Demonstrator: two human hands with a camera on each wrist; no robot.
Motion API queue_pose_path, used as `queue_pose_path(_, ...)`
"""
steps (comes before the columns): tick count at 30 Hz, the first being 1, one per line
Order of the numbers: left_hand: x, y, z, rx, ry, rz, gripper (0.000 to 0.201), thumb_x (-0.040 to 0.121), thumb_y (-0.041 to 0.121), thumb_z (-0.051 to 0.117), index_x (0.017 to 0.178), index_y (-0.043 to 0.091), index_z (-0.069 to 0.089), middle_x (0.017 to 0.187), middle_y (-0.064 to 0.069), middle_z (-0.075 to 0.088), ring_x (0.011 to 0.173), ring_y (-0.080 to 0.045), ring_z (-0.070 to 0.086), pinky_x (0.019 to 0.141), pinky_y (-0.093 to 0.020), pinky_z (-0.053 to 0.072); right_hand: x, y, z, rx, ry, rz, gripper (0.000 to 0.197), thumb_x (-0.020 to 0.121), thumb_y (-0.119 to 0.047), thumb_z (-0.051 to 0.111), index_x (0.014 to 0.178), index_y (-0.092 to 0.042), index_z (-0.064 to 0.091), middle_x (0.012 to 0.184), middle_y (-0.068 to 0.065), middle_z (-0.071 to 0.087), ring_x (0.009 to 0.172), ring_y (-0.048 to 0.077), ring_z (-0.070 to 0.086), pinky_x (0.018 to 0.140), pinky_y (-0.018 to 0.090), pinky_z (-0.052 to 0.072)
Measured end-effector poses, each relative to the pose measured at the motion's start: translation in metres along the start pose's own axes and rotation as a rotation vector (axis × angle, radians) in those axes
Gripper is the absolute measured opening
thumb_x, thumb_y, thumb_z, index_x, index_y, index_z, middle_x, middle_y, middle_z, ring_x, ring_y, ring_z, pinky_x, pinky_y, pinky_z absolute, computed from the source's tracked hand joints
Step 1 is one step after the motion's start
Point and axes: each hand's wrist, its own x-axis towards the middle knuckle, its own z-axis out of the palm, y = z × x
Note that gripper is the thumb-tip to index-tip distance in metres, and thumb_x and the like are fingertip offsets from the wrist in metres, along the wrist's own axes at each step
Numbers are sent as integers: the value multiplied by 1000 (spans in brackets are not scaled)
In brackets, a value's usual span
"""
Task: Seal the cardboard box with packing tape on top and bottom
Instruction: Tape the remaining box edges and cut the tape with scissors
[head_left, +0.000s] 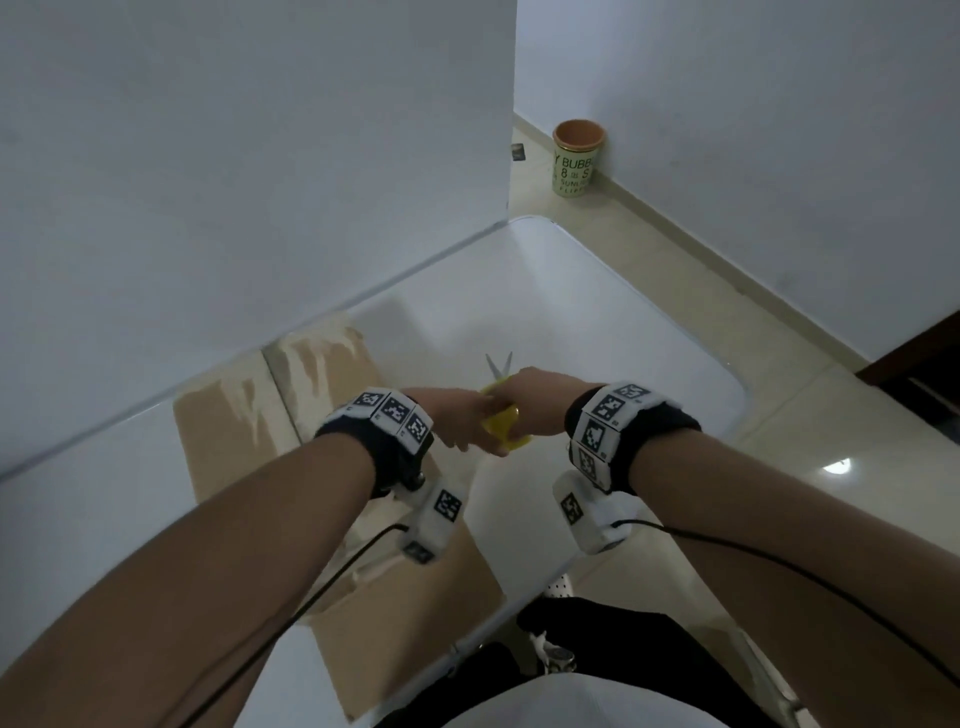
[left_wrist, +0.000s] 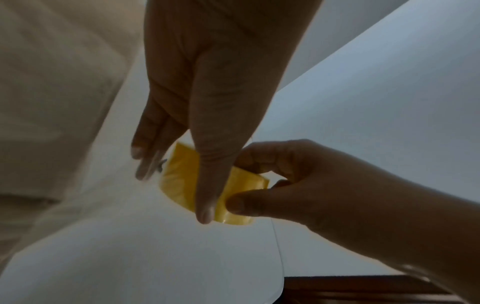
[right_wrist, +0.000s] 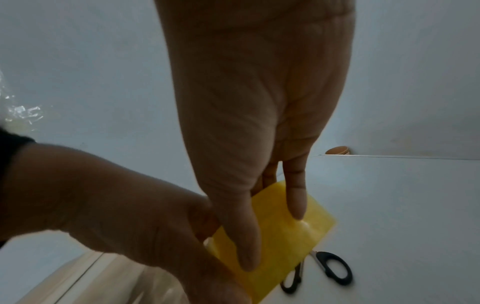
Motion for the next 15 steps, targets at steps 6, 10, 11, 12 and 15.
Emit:
queue_pose_path(6, 14, -15, -4, -272, 27, -10, 45, 84, 37, 71, 122, 18, 58, 98, -8, 68, 84, -21, 67, 74, -30, 56, 3, 39, 5, 367, 307, 74, 27, 92, -38, 53, 106, -21, 69, 103, 0, 66, 94, 18, 59, 82, 33, 49)
queue_pose_path(10, 18, -30, -12, -461, 112, -25, 36, 83, 33, 73, 115, 23, 62, 94, -10, 69, 85, -26, 69, 72, -30, 55, 21, 72, 26, 673, 546, 352, 23, 95, -24, 47, 106, -16, 65, 105, 6, 68, 97, 24, 62, 84, 34, 51)
queue_pose_path(11, 19, -33, -15, -494, 140, -24, 35, 83, 33, 73, 115, 23, 63, 95, -12, 69, 86, -26, 68, 72, -31, 55, 27, 79, 32, 684, 505, 398, 23, 95, -19, 46, 109, -14, 64, 109, 7, 67, 100, 26, 62, 85, 33, 50)
queue_pose_path(12, 20, -35, -17, -525, 161, -25, 34, 82, 32, 74, 114, 23, 64, 94, -14, 69, 84, -26, 67, 71, -31, 53, 34, 85, 37, 685, 461, 429, 24, 95, -16, 46, 110, -14, 64, 114, 9, 66, 104, 26, 61, 87, 33, 49)
queue_pose_path(15, 19, -38, -23, -616, 179, -17, 21, 82, 29, 74, 102, 30, 67, 88, -13, 66, 78, -22, 61, 69, -31, 48, 55, 88, 49, 688, 368, 462, 27, 93, -10, 44, 113, -15, 63, 119, 9, 64, 109, 27, 59, 90, 34, 48)
